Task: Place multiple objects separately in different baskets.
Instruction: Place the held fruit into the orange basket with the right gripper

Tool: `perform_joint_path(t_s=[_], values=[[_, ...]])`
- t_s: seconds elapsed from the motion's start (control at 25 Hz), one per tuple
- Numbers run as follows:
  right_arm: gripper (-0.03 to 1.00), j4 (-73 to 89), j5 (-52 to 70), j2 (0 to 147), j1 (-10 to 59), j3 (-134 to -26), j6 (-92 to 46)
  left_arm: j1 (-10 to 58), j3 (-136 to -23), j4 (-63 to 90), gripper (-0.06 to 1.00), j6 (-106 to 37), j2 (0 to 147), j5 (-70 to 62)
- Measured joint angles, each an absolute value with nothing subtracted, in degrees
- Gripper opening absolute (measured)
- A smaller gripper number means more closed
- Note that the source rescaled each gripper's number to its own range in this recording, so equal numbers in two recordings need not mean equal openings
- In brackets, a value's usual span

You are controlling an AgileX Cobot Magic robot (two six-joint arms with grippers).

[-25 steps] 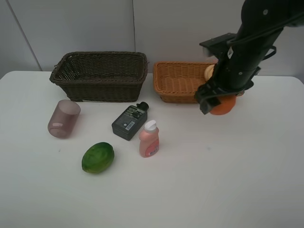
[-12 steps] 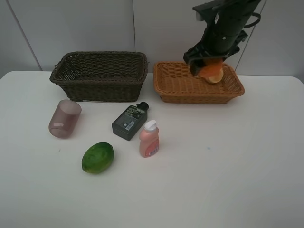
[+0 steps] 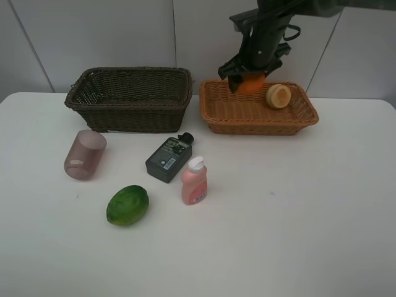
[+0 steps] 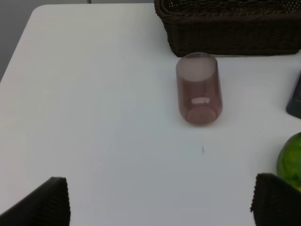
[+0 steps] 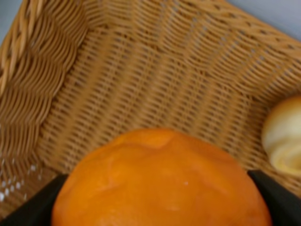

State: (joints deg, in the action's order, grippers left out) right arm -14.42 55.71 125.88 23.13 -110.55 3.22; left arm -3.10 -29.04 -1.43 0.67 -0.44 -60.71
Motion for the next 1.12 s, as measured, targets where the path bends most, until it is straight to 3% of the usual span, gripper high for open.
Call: perform_joint_path(t_s=[1.12], values=[[0.66,-13.79,48.36,135.14,19.92,-111.63,3.22,-3.10,-29.04,-1.43,1.00,0.67,-0.44,-60.71]])
